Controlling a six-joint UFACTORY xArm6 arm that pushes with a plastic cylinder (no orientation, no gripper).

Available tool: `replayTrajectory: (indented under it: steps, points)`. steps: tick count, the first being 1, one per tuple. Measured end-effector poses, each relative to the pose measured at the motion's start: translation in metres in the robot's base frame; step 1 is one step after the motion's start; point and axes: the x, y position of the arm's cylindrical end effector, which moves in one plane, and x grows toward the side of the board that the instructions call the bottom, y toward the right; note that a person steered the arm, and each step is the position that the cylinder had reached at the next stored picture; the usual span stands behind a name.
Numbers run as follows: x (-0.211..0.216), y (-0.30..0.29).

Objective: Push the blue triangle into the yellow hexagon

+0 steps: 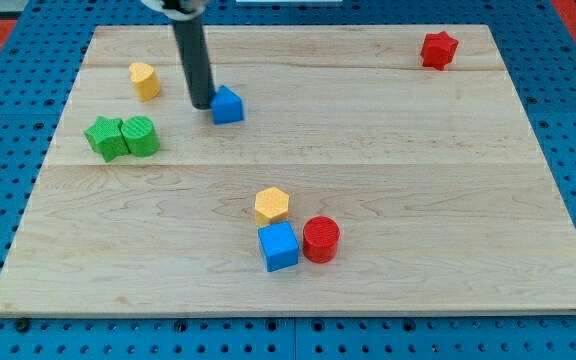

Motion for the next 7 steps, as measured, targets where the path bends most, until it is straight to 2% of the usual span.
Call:
replayTrajectory:
  steps: [3, 4, 6, 7]
  points:
    - [-0.002, 0.004]
    - [0.002, 0.028]
    - [0.041, 0.045]
    - [-0.010, 0.036]
